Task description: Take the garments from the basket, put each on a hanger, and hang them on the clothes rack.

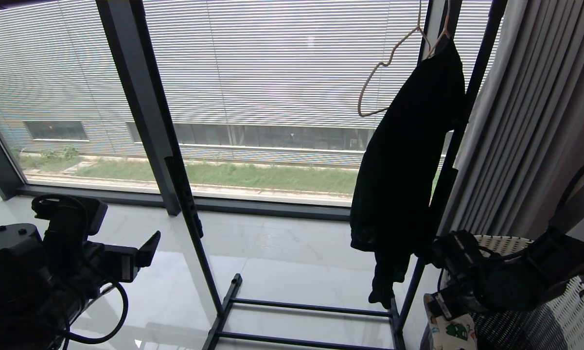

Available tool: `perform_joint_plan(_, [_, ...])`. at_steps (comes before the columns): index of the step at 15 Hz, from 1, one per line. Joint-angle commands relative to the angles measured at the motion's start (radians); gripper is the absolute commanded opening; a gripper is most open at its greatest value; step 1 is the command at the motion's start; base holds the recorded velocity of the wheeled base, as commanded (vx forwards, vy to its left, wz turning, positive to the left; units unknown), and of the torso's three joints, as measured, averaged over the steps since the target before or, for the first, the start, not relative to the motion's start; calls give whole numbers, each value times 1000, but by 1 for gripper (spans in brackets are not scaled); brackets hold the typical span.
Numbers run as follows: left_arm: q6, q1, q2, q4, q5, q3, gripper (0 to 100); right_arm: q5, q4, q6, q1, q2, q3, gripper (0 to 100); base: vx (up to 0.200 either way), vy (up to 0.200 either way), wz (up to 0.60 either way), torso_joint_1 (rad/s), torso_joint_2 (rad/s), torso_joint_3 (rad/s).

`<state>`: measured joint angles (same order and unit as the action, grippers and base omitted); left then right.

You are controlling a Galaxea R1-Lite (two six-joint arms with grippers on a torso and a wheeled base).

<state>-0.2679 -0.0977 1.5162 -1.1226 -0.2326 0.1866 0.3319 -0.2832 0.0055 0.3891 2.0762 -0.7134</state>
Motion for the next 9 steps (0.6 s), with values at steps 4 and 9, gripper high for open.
perform_joint_plan(4, [-1,-1,-45,0,1,-55,100,4,-120,-84,-70,153,-11,100,0,0,0,0,0,0])
perform_joint_plan(9, [-2,-1,-44,0,2,-61,100,-4,-194,-111,-99,182,-23,100,0,0,0,0,0,0])
